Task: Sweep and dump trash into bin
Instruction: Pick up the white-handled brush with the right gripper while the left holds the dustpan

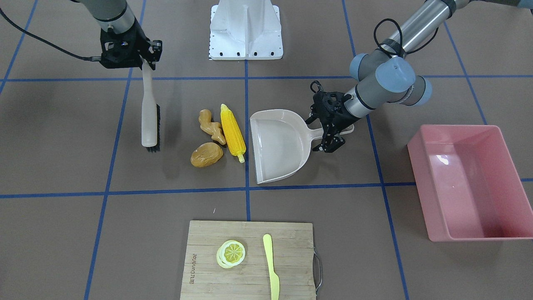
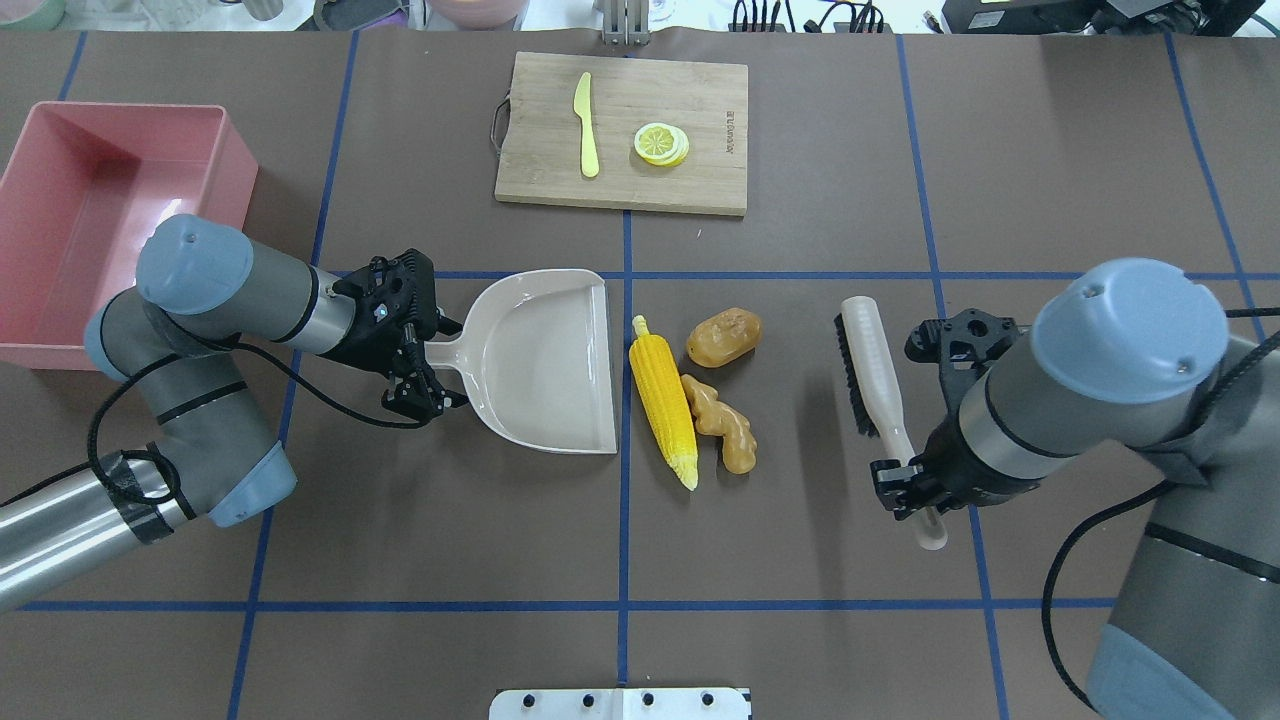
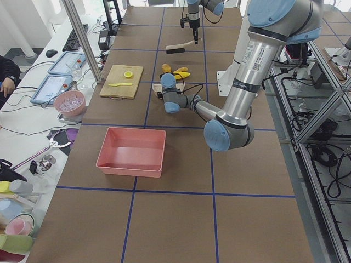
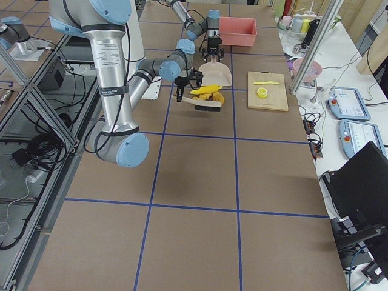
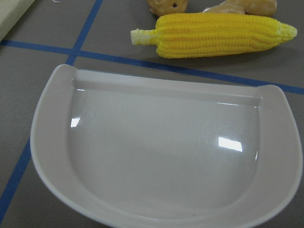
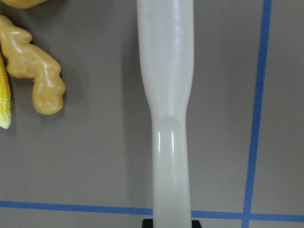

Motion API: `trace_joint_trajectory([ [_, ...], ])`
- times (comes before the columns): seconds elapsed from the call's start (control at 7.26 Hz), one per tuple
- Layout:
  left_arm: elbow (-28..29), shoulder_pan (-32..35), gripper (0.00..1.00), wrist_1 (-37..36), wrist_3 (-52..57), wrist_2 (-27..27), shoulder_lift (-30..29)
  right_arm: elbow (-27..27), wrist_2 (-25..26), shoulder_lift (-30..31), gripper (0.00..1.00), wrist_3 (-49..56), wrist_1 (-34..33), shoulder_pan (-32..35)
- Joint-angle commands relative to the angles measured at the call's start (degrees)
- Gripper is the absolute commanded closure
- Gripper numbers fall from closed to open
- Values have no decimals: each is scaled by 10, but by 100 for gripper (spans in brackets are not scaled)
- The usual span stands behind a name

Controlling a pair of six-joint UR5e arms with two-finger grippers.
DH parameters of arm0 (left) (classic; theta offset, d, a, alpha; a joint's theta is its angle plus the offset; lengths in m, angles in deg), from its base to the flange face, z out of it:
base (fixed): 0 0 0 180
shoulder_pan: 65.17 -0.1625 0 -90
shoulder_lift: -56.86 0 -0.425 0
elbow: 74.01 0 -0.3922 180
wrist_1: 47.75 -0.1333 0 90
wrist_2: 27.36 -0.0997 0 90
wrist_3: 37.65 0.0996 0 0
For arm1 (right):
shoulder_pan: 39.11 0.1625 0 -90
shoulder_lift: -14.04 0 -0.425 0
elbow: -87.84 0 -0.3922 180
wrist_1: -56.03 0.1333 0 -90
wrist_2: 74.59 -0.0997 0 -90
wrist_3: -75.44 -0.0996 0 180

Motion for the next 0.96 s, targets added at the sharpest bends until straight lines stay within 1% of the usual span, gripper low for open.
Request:
trace_joint_trajectory([
  [0.0,0,0,4,-3,0,0,0,25,33,-46,100,-23,-20,-35],
  [0.14,1,0,3,-3,0,0,0,45,54,-61,100,-32,-19,-46],
  [0.28,0,0,4,-4,0,0,0,60,60,-74,100,-33,-20,-46],
  [0.41,0,0,3,-4,0,0,0,64,68,-77,100,-35,-19,-43],
  [0.55,0,0,4,-5,0,-1,0,83,70,-88,100,-68,-15,-48],
  [0.69,-1,0,4,-8,0,-1,0,106,85,-102,100,-84,-14,-51],
  [0.83,-1,0,4,-8,-1,-1,0,110,90,-101,100,-86,-12,-47],
])
